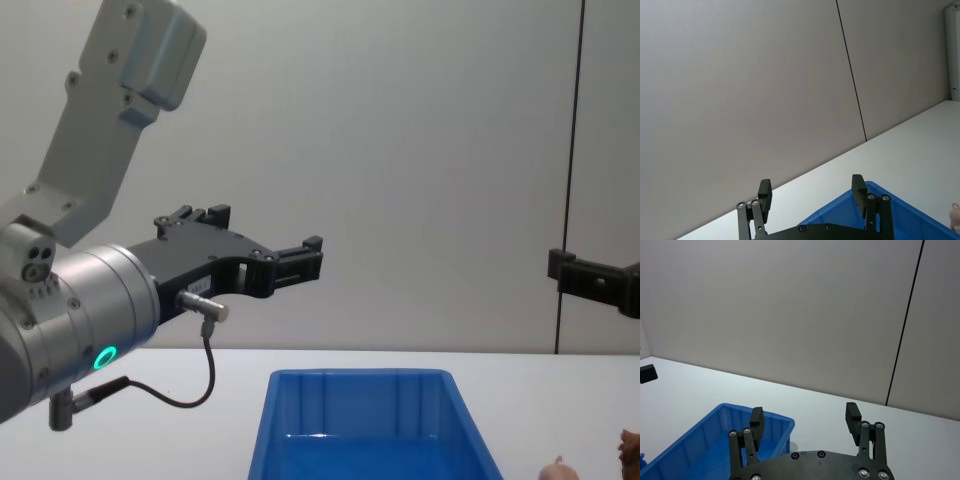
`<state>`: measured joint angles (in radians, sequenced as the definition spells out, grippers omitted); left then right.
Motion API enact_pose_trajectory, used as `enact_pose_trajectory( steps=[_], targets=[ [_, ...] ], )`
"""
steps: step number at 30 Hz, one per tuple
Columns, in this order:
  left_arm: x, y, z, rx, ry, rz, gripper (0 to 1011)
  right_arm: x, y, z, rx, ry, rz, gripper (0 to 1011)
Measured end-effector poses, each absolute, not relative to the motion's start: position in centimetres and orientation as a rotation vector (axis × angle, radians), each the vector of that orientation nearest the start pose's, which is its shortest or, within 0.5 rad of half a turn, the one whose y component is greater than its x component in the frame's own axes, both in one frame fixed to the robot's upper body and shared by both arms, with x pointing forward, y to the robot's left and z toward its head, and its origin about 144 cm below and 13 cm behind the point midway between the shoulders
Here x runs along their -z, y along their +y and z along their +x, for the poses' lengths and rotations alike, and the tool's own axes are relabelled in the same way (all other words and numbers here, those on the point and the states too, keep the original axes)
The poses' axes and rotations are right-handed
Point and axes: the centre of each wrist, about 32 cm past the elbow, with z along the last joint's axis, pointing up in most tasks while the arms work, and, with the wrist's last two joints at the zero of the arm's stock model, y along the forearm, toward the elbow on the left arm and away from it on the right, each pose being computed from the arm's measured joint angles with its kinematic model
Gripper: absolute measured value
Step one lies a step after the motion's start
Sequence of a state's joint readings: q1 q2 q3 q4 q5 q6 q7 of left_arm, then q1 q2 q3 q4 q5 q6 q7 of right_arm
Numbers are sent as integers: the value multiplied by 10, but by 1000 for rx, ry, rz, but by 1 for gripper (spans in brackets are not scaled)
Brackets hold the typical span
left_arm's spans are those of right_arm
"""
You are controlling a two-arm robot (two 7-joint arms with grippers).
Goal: Pick up the two dolls from the table and place them into the box.
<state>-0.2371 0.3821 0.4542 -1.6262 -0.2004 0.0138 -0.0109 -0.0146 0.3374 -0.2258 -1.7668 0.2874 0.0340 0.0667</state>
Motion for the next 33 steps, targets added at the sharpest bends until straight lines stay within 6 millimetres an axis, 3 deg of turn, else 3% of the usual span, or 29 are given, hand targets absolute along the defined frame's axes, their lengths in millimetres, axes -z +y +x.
enact_pose_trajectory(
  steps=[33],
  targets=[
    [-1204, 198, 492, -1124, -268, 61, 1001, -1189, -238, 444, 1231, -76, 26, 1001]
  ],
)
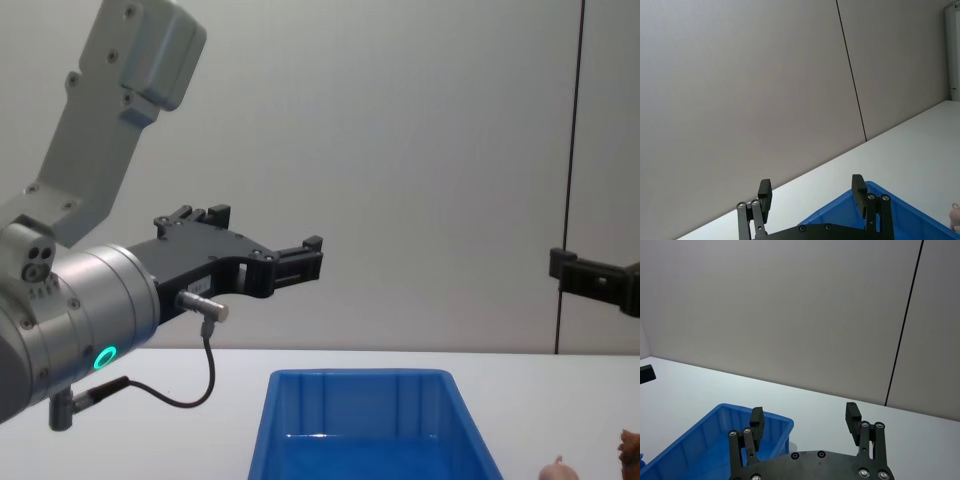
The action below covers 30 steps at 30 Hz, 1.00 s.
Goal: Pick up the two dolls from the table and place them into the box.
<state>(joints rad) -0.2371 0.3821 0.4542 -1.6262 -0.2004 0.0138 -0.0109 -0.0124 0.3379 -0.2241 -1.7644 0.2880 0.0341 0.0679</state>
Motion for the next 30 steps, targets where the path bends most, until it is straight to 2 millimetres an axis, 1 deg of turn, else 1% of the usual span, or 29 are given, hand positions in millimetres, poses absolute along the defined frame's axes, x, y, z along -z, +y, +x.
enact_pose_trajectory(
  steps=[13, 26, 30],
  targets=[
    [-1204, 198, 492, -1124, -268, 61, 1001, -1190, -252, 460, 1231, -75, -1, 1001],
    [-1204, 198, 492, -1124, -268, 61, 1001, -1184, -273, 469, 1278, -36, -116, 1001],
    [-1204, 198, 492, -1124, -268, 61, 1001, -1183, -277, 470, 1288, -22, -149, 1001]
  ],
)
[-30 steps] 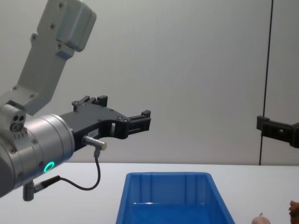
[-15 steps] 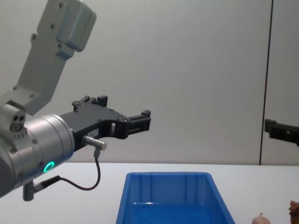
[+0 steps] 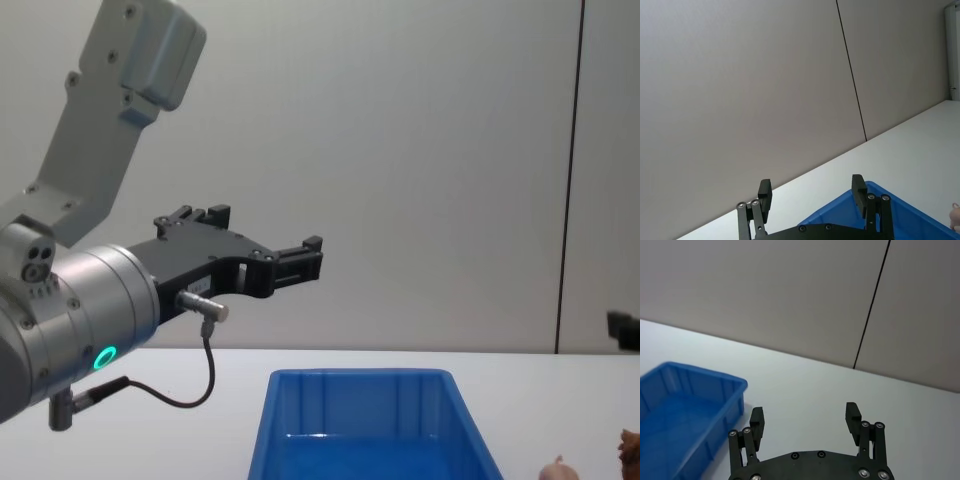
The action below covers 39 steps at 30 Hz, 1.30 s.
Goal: Pick up the two dolls from the table and place them into the box.
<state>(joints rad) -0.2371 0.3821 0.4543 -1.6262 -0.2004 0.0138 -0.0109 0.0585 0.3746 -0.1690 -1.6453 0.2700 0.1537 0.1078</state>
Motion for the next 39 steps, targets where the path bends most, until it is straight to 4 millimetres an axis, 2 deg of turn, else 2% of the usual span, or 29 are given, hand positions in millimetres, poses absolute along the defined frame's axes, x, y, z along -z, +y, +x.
enact_pose_trajectory(
  steps=[13, 35, 39],
  targets=[
    [-1204, 198, 492, -1124, -268, 61, 1001, -1168, -288, 473, 1292, 64, -313, 1001],
    [-1204, 198, 492, -1124, -268, 61, 1001, -1145, -290, 470, 1222, 238, -479, 1001],
    [-1204, 198, 492, -1124, -268, 61, 1001, -1143, -290, 471, 1212, 273, -491, 929]
  ],
)
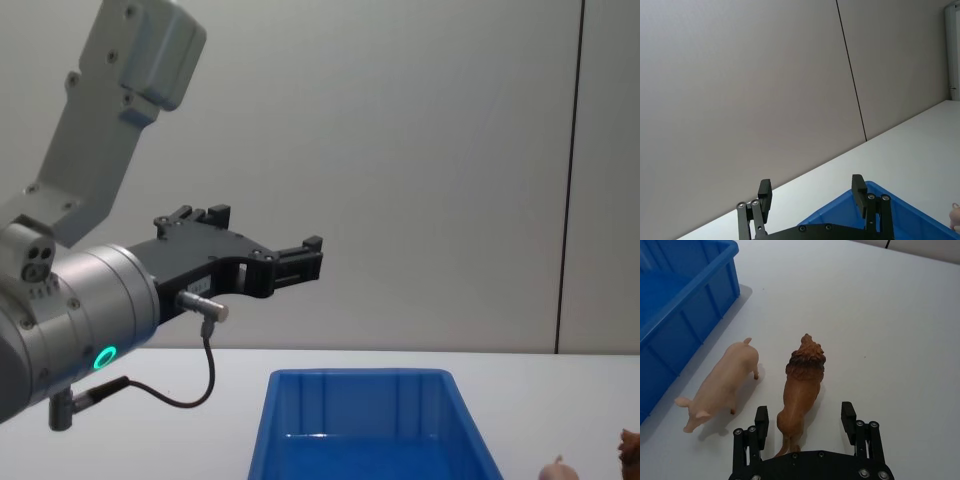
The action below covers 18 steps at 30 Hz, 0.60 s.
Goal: Pick up the two dolls from the table and place them into the box.
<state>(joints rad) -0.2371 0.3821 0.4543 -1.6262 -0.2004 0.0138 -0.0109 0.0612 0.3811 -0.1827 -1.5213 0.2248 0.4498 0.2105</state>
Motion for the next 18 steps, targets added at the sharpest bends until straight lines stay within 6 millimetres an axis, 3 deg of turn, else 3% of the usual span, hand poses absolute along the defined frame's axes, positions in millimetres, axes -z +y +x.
enact_pose_trajectory(
  steps=[10, 14, 18],
  targets=[
    [-1204, 198, 492, -1124, -268, 61, 1001, -1141, -290, 472, 1197, 332, -500, 684],
    [-1204, 198, 492, -1124, -268, 61, 1001, -1141, -289, 472, 1194, 344, -497, 505],
    [-1204, 198, 492, -1124, -268, 61, 1001, -1141, -289, 472, 1194, 344, -493, 406]
  ],
)
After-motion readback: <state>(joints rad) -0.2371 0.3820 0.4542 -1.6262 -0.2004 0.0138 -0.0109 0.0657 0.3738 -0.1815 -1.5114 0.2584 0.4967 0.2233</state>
